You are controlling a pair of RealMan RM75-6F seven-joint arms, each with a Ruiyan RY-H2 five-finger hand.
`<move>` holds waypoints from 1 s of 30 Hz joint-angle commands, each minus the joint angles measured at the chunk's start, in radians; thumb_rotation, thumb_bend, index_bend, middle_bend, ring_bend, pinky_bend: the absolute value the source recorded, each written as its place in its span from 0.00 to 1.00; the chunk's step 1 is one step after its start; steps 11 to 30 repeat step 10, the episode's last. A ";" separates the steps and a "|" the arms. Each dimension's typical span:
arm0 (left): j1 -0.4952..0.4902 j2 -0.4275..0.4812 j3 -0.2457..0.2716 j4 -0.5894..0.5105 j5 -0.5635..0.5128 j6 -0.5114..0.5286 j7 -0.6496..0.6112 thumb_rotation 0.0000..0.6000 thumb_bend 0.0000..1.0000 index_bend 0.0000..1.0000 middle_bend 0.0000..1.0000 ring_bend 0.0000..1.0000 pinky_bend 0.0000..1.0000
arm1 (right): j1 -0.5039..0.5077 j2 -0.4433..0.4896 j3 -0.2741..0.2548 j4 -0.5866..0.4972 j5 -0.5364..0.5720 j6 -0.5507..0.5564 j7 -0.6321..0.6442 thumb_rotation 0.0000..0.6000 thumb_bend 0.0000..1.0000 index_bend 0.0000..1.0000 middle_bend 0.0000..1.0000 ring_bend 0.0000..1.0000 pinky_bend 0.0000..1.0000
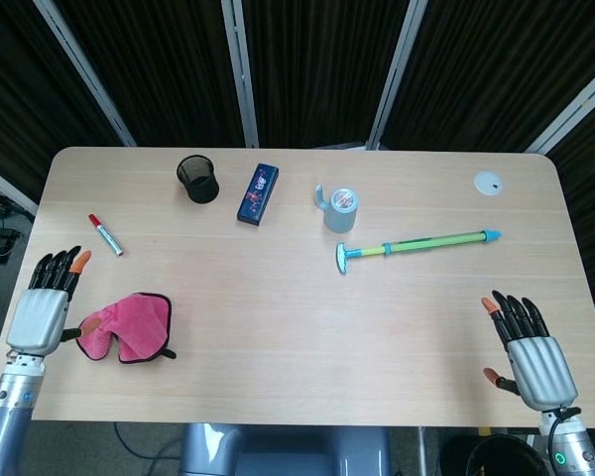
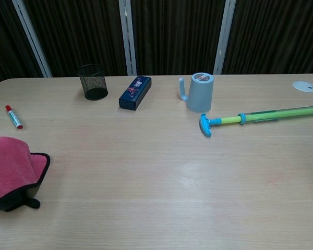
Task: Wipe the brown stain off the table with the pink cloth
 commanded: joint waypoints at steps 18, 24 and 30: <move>0.143 0.038 0.071 -0.006 0.078 0.125 0.038 1.00 0.00 0.00 0.00 0.00 0.00 | -0.011 -0.017 0.014 0.019 -0.029 0.059 0.002 1.00 0.00 0.00 0.00 0.00 0.00; 0.143 0.038 0.071 -0.006 0.078 0.125 0.038 1.00 0.00 0.00 0.00 0.00 0.00 | -0.011 -0.017 0.014 0.019 -0.029 0.059 0.002 1.00 0.00 0.00 0.00 0.00 0.00; 0.143 0.038 0.071 -0.006 0.078 0.125 0.038 1.00 0.00 0.00 0.00 0.00 0.00 | -0.011 -0.017 0.014 0.019 -0.029 0.059 0.002 1.00 0.00 0.00 0.00 0.00 0.00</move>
